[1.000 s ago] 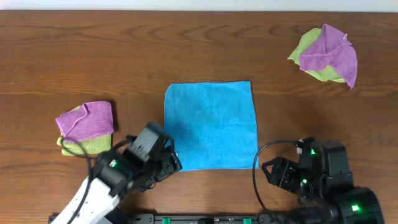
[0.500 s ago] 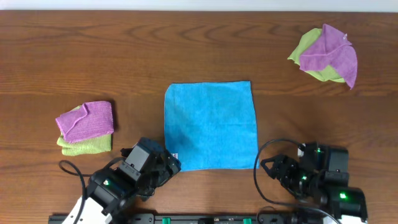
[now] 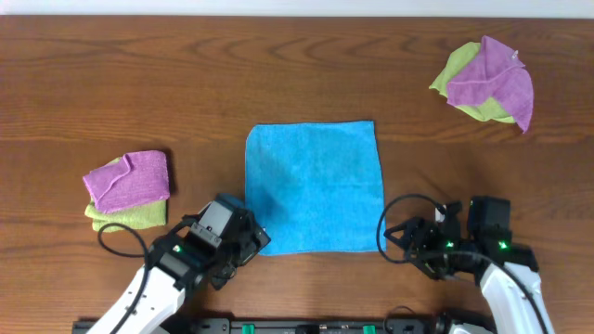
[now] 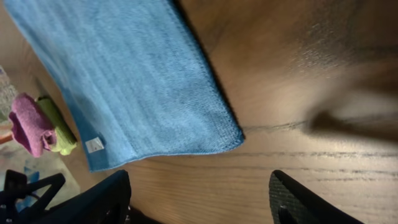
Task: Fold the cloth
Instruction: 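Withdraw both grippers toward the bottom edge of the blue cloth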
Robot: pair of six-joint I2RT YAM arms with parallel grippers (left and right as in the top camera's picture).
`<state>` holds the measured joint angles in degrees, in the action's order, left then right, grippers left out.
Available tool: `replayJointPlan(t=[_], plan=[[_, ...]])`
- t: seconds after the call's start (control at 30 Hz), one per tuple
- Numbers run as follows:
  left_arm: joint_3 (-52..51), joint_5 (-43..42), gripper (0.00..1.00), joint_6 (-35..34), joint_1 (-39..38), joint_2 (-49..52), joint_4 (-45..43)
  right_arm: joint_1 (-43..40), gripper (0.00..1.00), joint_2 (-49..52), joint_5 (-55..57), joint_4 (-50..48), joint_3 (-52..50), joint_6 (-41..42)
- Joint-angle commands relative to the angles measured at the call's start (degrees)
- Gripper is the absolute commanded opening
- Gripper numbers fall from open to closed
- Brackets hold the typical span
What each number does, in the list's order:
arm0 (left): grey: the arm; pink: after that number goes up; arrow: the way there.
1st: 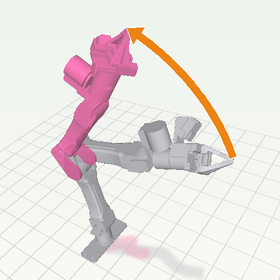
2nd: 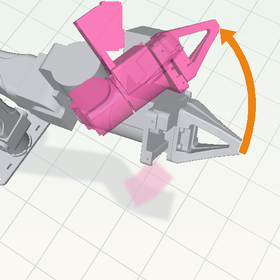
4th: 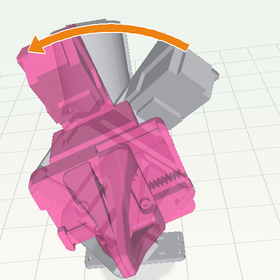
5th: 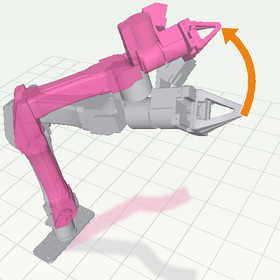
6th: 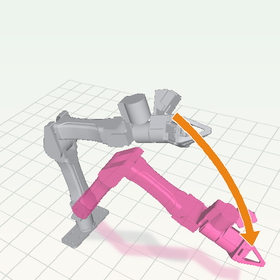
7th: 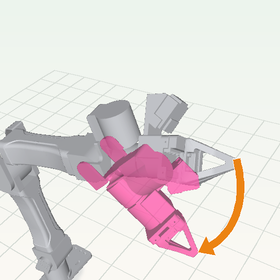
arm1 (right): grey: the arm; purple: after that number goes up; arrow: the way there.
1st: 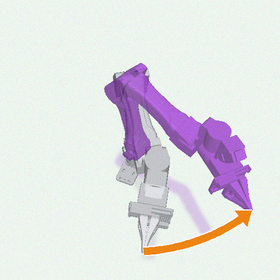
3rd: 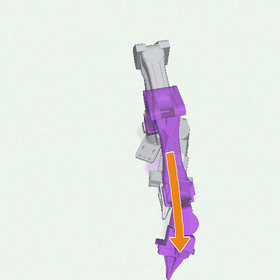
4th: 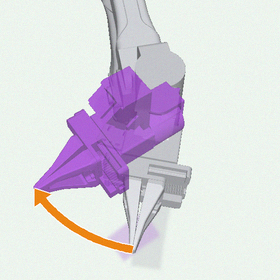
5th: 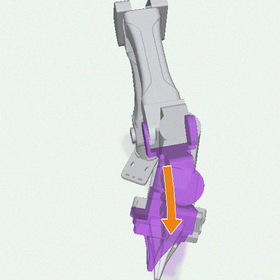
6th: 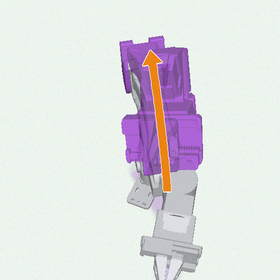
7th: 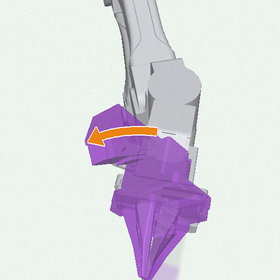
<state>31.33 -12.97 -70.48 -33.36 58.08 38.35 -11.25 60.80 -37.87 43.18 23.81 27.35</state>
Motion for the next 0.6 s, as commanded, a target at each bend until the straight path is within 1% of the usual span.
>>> replayJointPlan(t=[0.0, 0.4, 0.57], plan=[[-0.24, -0.61, 0.95, 0.83, 0.46, 2.54, -1.73, -0.48, 0.72, 3.10, -1.81, -1.42, -0.28, -1.33], [-0.24, -1.40, 0.95, 0.79, 0.46, 10.99, -10.25, -0.48, 0.70, 9.66, 0.17, -8.33, -0.28, -1.29], [-0.24, -1.14, 0.95, 0.63, 0.46, 12.04, -11.72, -0.48, 0.70, 13.31, 0.20, -11.43, -0.28, -1.25]])
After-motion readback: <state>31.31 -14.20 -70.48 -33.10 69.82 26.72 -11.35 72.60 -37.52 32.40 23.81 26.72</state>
